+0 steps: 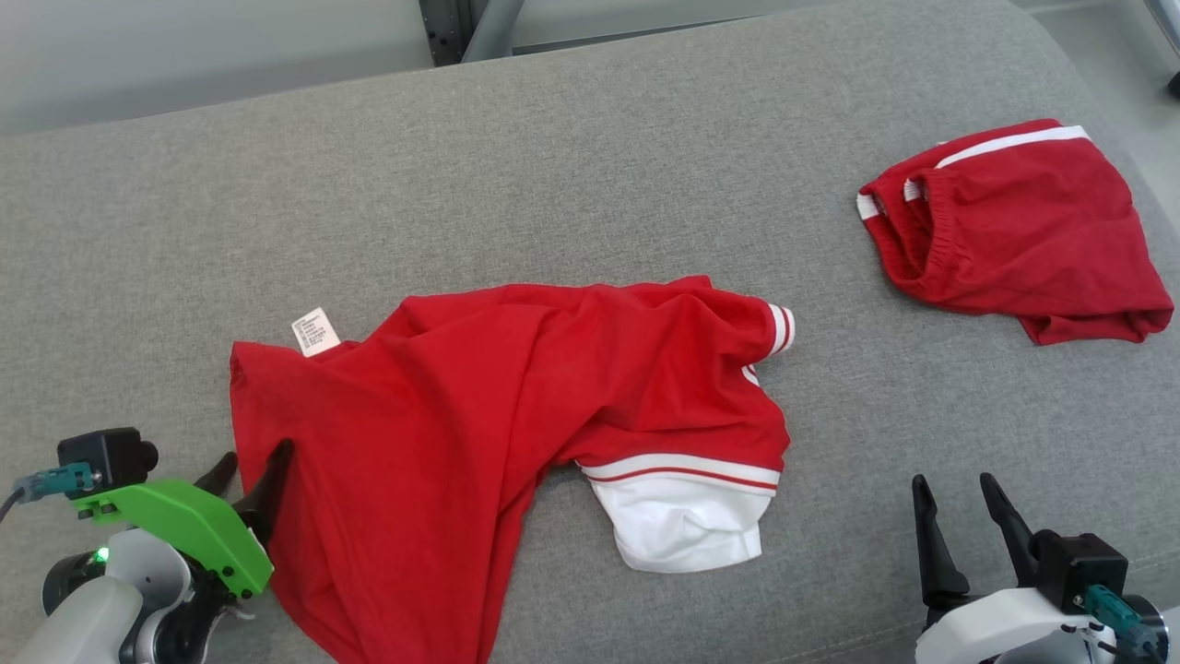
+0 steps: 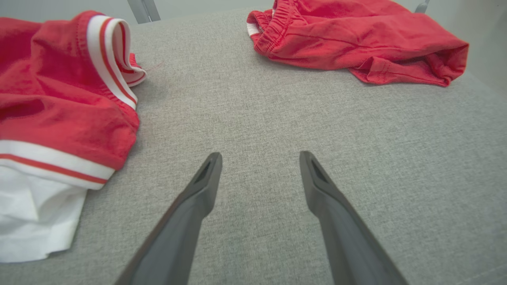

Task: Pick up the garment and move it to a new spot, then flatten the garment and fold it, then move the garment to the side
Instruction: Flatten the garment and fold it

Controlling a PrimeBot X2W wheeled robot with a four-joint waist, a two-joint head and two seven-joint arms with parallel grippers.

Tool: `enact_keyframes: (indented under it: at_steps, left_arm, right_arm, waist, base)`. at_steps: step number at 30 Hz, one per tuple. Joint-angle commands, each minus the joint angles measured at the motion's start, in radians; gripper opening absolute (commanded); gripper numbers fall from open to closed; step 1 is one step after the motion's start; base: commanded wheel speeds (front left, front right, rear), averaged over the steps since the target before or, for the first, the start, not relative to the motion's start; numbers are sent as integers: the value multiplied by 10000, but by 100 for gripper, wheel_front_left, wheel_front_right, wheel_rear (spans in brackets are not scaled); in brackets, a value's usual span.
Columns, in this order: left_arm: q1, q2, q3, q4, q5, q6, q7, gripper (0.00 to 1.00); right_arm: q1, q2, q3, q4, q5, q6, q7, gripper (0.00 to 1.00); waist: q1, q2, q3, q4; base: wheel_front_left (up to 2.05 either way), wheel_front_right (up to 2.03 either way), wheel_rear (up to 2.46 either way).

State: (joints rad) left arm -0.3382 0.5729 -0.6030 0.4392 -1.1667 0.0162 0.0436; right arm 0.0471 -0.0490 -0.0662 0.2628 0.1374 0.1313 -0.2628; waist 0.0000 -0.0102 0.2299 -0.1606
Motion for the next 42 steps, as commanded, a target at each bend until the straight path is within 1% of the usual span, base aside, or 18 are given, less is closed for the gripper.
enact_keyframes:
  at_steps: [1,2,3,4,5,6,11,18,20,32,38,39,40,41,42]
  left_arm:
    - [-57,-207,-179,123,49,-103,182,100]
    - [-82,-273,-240,159,37,-155,253,100]
    - [-113,-327,-292,198,1,-214,321,78]
    - [-139,-371,-324,245,-10,-248,348,47]
    - [-181,-409,-355,303,9,-270,375,25]
    - [-232,-425,-383,361,61,-279,379,0]
    - [-500,-333,-396,581,323,-332,83,0]
    - [-1074,-95,-111,714,800,-353,-791,0]
    - [-1364,-11,-5,757,950,-264,-1007,0]
    - [-2886,430,80,1278,1524,-409,-1008,0]
    - [-2924,446,119,1743,1442,-412,-1142,0]
    - [-2835,417,130,1798,1411,-417,-1207,17]
    - [-2745,415,140,1836,1430,-435,-1349,61]
    - [-2637,438,169,1875,1477,-420,-1514,100]
    - [-2506,463,195,1900,1493,-383,-1667,100]
  right_arm:
    - [-85,-30,16,-32,-17,-12,-27,100]
    - [-97,-30,35,-28,-7,-12,-27,100]
    - [-114,-30,51,-20,8,-12,-27,100]
    - [-131,-30,68,-12,20,-12,-27,100]
    - [-138,-30,76,-4,39,-12,-27,100]
    - [-134,-30,74,-2,57,-12,-27,100]
    - [-95,-30,56,5,65,-12,-27,100]
    - [-100,-28,80,24,122,-12,-27,100]
    - [-141,-30,73,20,124,-12,-27,100]
    - [-320,-30,87,64,184,-12,-27,100]
    - [-154,-30,136,119,248,-12,-27,100]
    - [-126,-30,140,123,265,-12,-27,100]
    - [-98,-30,138,115,279,-12,-27,100]
    - [-66,-30,140,104,282,-12,-27,100]
    - [-25,-30,135,84,265,-12,-27,100]
  waist:
    - [0,102,17,-16]
    - [0,102,27,-32]
    - [0,102,37,-50]
    - [0,102,44,-68]
    - [0,102,53,-85]
    - [0,102,61,-99]
    - [0,102,83,-177]
    - [0,102,104,-224]
    - [0,102,137,-216]
    - [0,102,192,-505]
    - [0,102,-34,-685]
    - [0,102,-84,-698]
    - [0,102,-148,-711]
    - [0,102,-226,-721]
    - [0,102,-308,-722]
  base:
    - [0,0,0]
    - [0,0,0]
    - [0,0,0]
    - [0,0,0]
    - [0,0,0]
    - [0,0,0]
    - [0,0,0]
    - [0,0,0]
    - [0,0,0]
    - [0,0,0]
    - [0,0,0]
    - [0,0,0]
    - [0,0,0]
    - [0,0,0]
    - [0,0,0]
